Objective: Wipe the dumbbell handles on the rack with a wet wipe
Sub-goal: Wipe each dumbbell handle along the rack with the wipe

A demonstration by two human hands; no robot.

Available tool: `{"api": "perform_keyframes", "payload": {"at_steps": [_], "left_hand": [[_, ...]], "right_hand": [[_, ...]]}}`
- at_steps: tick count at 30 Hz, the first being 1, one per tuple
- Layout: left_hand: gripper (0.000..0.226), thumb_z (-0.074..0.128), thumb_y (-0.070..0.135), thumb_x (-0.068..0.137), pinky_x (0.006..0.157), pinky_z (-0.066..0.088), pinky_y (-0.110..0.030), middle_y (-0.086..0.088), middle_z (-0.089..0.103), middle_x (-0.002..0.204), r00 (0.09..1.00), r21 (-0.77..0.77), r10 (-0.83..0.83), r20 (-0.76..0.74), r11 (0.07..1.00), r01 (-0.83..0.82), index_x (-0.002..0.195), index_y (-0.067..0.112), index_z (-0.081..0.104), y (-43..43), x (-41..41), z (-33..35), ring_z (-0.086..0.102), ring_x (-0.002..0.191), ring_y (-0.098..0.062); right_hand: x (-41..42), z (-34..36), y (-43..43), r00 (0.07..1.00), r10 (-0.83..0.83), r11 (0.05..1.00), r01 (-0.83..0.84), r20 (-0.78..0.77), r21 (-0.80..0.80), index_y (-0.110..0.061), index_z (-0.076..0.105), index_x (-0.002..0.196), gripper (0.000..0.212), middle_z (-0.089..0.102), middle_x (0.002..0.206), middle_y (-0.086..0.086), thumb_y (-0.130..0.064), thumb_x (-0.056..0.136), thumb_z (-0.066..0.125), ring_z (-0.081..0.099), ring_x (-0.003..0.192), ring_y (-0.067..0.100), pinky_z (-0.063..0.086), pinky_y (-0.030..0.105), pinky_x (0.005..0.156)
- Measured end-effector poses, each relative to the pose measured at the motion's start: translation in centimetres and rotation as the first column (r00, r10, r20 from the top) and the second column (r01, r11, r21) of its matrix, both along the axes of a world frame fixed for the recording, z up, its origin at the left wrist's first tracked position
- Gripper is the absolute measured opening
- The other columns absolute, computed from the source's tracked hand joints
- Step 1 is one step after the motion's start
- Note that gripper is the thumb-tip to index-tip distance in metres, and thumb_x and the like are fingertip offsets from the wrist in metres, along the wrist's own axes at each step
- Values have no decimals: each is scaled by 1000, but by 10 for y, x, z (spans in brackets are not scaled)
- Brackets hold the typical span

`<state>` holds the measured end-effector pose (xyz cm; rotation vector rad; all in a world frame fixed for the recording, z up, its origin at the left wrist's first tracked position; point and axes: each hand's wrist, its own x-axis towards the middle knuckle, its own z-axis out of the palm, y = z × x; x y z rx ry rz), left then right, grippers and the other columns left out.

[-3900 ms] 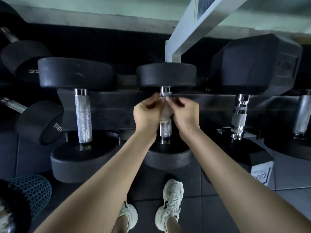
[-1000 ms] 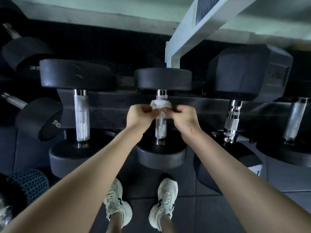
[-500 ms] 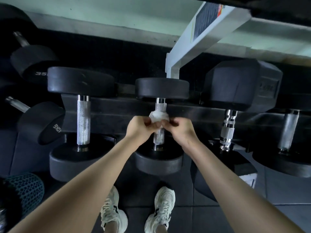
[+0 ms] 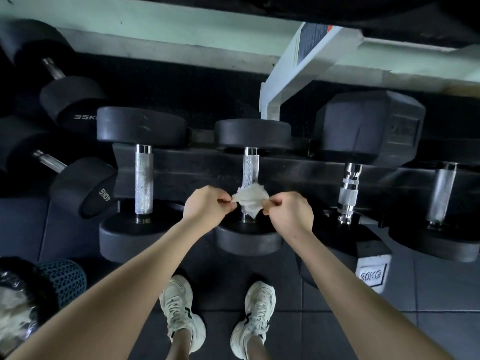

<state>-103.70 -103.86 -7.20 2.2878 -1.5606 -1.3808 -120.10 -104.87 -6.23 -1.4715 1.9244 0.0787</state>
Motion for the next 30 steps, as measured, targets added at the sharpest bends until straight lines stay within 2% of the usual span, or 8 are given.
{"api": "perform_keyframes", "payload": {"at_steps": [5, 7, 10, 12, 15, 19, 24, 30], "left_hand": [[11, 68, 28, 84, 74, 50, -25, 10, 69, 81, 979, -27, 143, -143, 989, -148, 89, 20, 73, 17, 2, 30, 63, 82, -6], [7, 70, 24, 83, 78, 50, -23, 9, 70, 82, 942, -17, 236, -239, 969, -247, 86, 18, 72, 25, -1, 46, 64, 83, -5], [5, 71, 20, 82, 81, 50, -24, 4, 71, 83, 859, 63, 372, -351, 925, -375, 86, 17, 71, 39, -5, 71, 65, 84, -10], [10, 70, 18, 83, 86, 50, -28, 5, 70, 89, 840, 62, 428, -334, 899, -433, 92, 21, 68, 47, -3, 83, 64, 88, -10], [27, 67, 24, 83, 87, 49, -28, 9, 65, 104, 866, -31, 431, -252, 891, -453, 108, 29, 60, 59, 3, 106, 59, 97, -7], [15, 63, 23, 87, 67, 46, -14, 10, 67, 89, 836, 89, 309, -454, 949, -302, 101, 28, 66, 64, 17, 139, 60, 80, -6], [19, 63, -4, 78, 82, 56, -40, -10, 71, 84, 749, 99, 515, -417, 845, -526, 80, 14, 70, 59, 50, 144, 68, 87, -25], [15, 62, -7, 80, 62, 58, -26, -13, 72, 80, 495, 383, 722, -482, 683, -622, 93, 0, 65, 60, 124, 119, 72, 73, -20]], "right_hand": [[-18, 35, 18, 998, -69, 994, 69, 6, -88, -6, 49, 56, 24, 48, 53, 1, -12, 78, 55, 43, 53, 19, 31, 30, 51], [-26, 50, 23, 946, -202, 975, 218, 254, -36, -7, 56, 58, 20, 66, 80, -2, -12, 78, 59, 58, 75, 17, 44, 32, 68], [-31, 68, 29, 773, -336, 933, 353, 538, 76, -8, 69, 72, 7, 63, 120, -10, -11, 76, 64, 58, 108, 7, 43, 27, 92], [-27, 79, 33, 756, -321, 941, 325, 570, 99, -8, 70, 75, 7, 67, 93, -12, -11, 78, 64, 60, 86, 3, 42, 21, 75], [-6, 91, 46, 823, -252, 963, 267, 509, 45, -14, 48, 52, 31, 39, 49, -13, -14, 79, 63, 34, 52, 7, 27, 29, 52], [33, 105, 56, 860, -65, 997, 72, 506, 5, -14, 70, 76, 11, 68, 73, -3, -24, 80, 68, 62, 73, 15, 47, 34, 69], [67, 111, 58, 740, -174, 982, 176, 650, 63, -18, 69, 83, 2, 69, 79, -9, -19, 84, 70, 64, 79, 5, 47, 20, 74], [113, 90, 65, 677, -267, 963, 169, 686, 208, -23, 60, 109, 33, 63, 89, -2, -13, 81, 72, 61, 80, 7, 50, 17, 69]]}}
